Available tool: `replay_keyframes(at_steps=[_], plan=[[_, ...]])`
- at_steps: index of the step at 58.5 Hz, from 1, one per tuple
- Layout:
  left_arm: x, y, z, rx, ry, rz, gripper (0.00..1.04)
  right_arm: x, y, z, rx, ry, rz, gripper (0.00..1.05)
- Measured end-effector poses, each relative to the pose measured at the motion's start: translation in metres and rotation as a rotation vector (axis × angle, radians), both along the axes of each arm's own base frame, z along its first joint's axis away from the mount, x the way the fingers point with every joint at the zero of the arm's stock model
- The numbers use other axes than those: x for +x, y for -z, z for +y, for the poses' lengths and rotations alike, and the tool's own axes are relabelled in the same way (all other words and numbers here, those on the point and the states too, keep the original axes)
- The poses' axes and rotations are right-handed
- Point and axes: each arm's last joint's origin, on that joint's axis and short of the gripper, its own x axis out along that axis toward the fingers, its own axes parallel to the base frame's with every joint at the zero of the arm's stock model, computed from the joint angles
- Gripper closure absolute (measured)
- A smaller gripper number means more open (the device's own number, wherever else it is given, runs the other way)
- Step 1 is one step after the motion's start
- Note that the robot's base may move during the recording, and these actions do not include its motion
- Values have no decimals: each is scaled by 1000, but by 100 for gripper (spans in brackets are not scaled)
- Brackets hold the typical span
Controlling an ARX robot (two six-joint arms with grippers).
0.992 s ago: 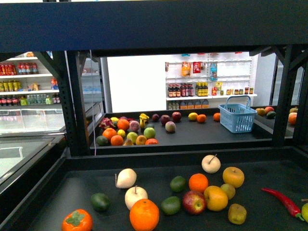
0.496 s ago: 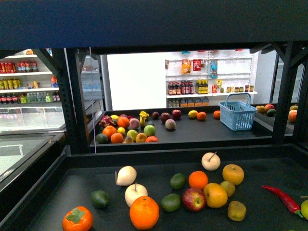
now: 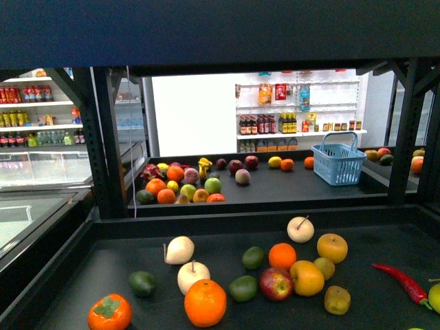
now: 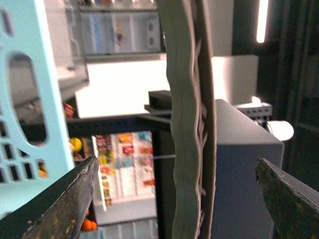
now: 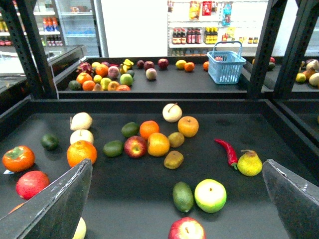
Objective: Pick lemon from shelf
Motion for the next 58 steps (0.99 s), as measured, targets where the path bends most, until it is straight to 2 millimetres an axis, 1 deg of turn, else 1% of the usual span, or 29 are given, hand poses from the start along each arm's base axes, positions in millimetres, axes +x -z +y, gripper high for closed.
replay_keyframes(at_steps=[2,6,9,15,19,24,28,29,32,33,37,39,40,41,43,45,47,49,50,51,52,56,58], plan=[[-7,-2,6,7,-46,39,8,0,0,0,0,-1,0,2],[-14,-6,11,16,-87,93,8,0,0,0,0,-2,0,2],[-15,-7,11,26,-99,140,8,0,0,0,0,-5,0,2],[-16,-13,4,50,-94,254,8,0,0,0,0,-4,0,2],[-18,-25,-4,97,-91,324,8,0,0,0,0,-3,0,2],[-26,-46,-16,204,-118,421,8,0,0,0,0,-4,0,2],[-36,-64,-27,326,-157,544,8,0,0,0,0,-4,0,2],[-38,-66,-28,333,-158,557,8,0,0,0,0,-4,0,2],[-48,-81,-41,466,-172,640,8,0,0,0,0,-4,0,2],[-50,-83,-44,478,-168,646,8,0,0,0,0,-4,0,2],[-70,-101,-74,674,-152,716,8,0,0,0,0,-5,0,2],[-81,-107,-92,791,-133,726,8,0,0,0,0,-4,0,2],[-84,-108,-96,816,-130,728,8,0,0,0,0,-5,0,2],[-91,-110,-104,865,-130,733,8,0,0,0,0,-5,0,2],[-111,-116,-128,984,-130,740,8,0,0,0,0,-4,0,2],[-125,-118,-143,1055,-129,738,8,0,0,0,0,-4,0,2],[-145,-121,-161,1156,-142,701,9,0,0,0,0,-3,0,2],[-154,-121,-170,1228,-100,597,14,0,0,0,0,-4,0,2],[-161,-121,-178,1283,-83,543,18,0,0,0,0,-3,0,2],[-170,-117,-189,1328,-58,489,23,0,0,0,0,-3,0,2],[-177,-113,-197,1356,-51,467,27,0,0,0,0,-4,0,2],[-199,-89,-225,1414,-33,423,41,0,0,0,0,-5,0,2],[-205,-79,-233,1426,-26,408,46,0,0,0,0,-4,0,2]])
